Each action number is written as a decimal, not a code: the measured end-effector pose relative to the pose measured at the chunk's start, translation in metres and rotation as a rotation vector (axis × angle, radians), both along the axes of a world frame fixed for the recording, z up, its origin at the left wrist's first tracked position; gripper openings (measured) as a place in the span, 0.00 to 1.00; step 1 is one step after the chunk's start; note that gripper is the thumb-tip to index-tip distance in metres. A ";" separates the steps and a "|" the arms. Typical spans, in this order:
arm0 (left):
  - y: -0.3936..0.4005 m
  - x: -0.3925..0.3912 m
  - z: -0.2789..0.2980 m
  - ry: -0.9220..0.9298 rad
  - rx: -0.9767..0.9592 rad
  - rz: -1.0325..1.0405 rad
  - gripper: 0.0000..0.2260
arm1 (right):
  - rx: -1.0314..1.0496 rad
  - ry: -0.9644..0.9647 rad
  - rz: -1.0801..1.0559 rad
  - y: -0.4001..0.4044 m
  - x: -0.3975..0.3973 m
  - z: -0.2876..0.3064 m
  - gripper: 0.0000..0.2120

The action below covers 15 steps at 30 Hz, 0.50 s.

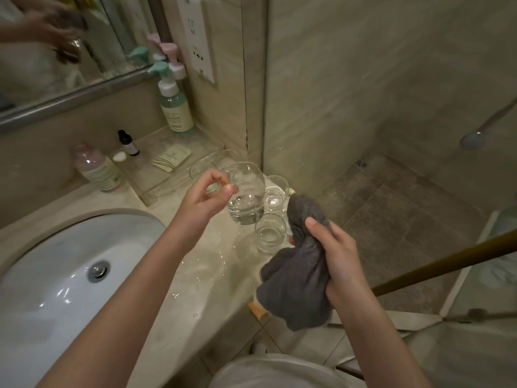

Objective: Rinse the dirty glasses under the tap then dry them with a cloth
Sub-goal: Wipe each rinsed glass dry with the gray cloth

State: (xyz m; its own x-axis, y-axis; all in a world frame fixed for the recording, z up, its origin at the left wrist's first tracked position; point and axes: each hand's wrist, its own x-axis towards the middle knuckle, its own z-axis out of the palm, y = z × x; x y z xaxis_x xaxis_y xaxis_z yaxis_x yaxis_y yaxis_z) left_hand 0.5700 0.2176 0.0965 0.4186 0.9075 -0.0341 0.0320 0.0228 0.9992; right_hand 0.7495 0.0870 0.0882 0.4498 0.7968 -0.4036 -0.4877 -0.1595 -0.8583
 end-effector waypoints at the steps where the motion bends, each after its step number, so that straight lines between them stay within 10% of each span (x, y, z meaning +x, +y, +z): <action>1: -0.005 -0.001 0.009 -0.054 -0.025 -0.021 0.05 | 0.054 -0.078 -0.018 0.001 -0.002 0.006 0.04; 15: -0.071 0.040 0.058 -0.151 0.083 0.231 0.29 | 0.467 -0.758 -0.022 0.009 -0.051 0.041 0.18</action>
